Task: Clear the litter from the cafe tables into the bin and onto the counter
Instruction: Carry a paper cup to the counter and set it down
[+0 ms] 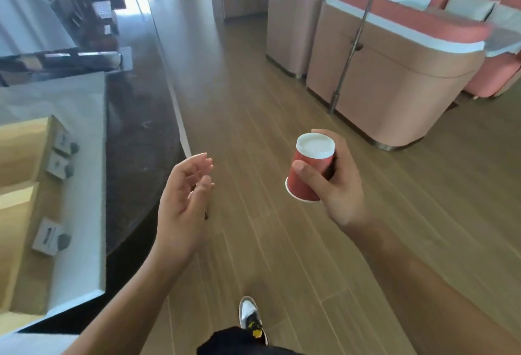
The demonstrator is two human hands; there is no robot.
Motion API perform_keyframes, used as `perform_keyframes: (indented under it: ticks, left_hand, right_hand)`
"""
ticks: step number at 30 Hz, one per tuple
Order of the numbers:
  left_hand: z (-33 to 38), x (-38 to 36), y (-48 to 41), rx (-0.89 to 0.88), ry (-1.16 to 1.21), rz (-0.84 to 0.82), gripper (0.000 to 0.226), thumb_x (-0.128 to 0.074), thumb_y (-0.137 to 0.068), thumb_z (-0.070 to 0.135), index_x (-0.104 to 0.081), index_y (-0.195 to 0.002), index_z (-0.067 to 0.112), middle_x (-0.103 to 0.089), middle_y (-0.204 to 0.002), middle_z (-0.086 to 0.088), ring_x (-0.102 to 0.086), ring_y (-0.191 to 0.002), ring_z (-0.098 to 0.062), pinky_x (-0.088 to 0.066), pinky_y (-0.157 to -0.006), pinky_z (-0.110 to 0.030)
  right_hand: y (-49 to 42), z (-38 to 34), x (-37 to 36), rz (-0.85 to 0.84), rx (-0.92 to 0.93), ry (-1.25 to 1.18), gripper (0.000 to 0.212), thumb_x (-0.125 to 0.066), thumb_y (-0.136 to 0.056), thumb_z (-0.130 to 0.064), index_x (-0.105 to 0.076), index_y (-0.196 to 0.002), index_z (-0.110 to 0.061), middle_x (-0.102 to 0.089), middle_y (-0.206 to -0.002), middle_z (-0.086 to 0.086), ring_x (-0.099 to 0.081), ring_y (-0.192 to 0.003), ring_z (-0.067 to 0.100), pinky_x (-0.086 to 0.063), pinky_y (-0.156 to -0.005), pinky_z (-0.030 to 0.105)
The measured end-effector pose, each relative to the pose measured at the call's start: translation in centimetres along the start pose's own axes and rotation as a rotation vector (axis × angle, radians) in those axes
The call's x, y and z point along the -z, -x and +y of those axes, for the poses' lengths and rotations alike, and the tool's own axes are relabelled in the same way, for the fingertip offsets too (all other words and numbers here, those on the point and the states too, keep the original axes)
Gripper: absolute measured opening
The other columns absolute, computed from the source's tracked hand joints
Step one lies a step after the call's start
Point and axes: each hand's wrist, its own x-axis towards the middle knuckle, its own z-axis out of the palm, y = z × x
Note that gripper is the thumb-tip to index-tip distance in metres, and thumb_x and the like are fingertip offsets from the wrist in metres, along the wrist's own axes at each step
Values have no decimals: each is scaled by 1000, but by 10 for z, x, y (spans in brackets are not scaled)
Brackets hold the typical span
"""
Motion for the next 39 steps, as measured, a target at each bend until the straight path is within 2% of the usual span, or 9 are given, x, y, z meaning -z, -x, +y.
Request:
perform_keyframes:
  ticks: [3, 6, 10, 17, 21, 24, 28, 33, 39]
  left_hand:
    - [-15, 5, -65, -7, -33, 30, 32, -52, -102, 26, -60, -133, 28, -68, -131, 11, -65, -127, -12, -57, -105, -50]
    - [-25, 13, -124, -5, -50, 44, 31, -53, -104, 20, -60, -134, 24, -68, -131, 11, -65, -128, -16, -55, -108, -46]
    - [-37, 19, -177, 9, -36, 93, 32, -52, -103, 27, -60, -133, 28, -68, -128, 16, -64, -127, -12, -56, -106, -34]
    - [-77, 16, -278, 54, -102, 209, 28, -54, -102, 40, -60, -130, 44, -67, -130, 21, -64, -128, -9, -55, -107, -37]
    - [-106, 5, -356, 56, -139, 249, 29, -55, -103, 35, -59, -132, 41, -67, -128, 25, -65, -125, -5, -58, -102, -31]
    - [-128, -8, -426, 47, -154, 293, 31, -57, -101, 37, -58, -132, 39, -66, -129, 24, -65, -126, -7, -57, -104, -33]
    - [-145, -22, -520, 32, -178, 339, 31, -59, -105, 33, -58, -135, 35, -66, -130, 23, -65, -126, -8, -58, -105, -34]
    - [-164, -31, -620, 29, -198, 382, 36, -56, -103, 35, -56, -138, 31, -65, -136, 11, -63, -130, -17, -55, -109, -51]
    - [-195, -31, -718, 39, -207, 426, 37, -53, -101, 38, -56, -137, 33, -64, -137, 9, -63, -132, -17, -53, -111, -52]
  right_hand:
    - [-69, 13, -22, -6, 13, -12, 62, -79, -80, -49, -56, -135, -35, -60, -132, -24, -64, -118, 5, -55, -94, 21]
    - [-130, 26, -47, -49, 23, -30, 59, -79, -81, -49, -55, -134, -40, -61, -130, -26, -64, -118, 6, -55, -94, 22]
    - [-196, 47, -79, -106, 33, -36, 58, -79, -83, -47, -53, -136, -42, -62, -124, -27, -65, -115, 7, -55, -91, 20]
    - [-320, 97, -127, -225, 48, -56, 65, -80, -80, -49, -53, -138, -36, -63, -129, -15, -65, -116, 11, -54, -93, 20]
    - [-406, 130, -155, -264, 77, -86, 64, -80, -79, -48, -54, -136, -34, -62, -125, -25, -64, -116, 8, -54, -92, 19]
    - [-485, 154, -171, -293, 90, -89, 63, -79, -78, -50, -54, -135, -37, -62, -130, -18, -64, -119, 13, -56, -97, 28]
    - [-597, 169, -188, -346, 99, -80, 67, -77, -77, -54, -54, -136, -33, -62, -125, -29, -65, -117, 12, -58, -99, 37]
    - [-708, 189, -212, -385, 132, -101, 68, -80, -79, -49, -54, -137, -25, -63, -127, -21, -65, -117, 19, -56, -103, 52]
    - [-812, 218, -245, -439, 137, -66, 66, -79, -80, -53, -53, -137, -33, -63, -122, -33, -67, -115, 13, -57, -101, 55]
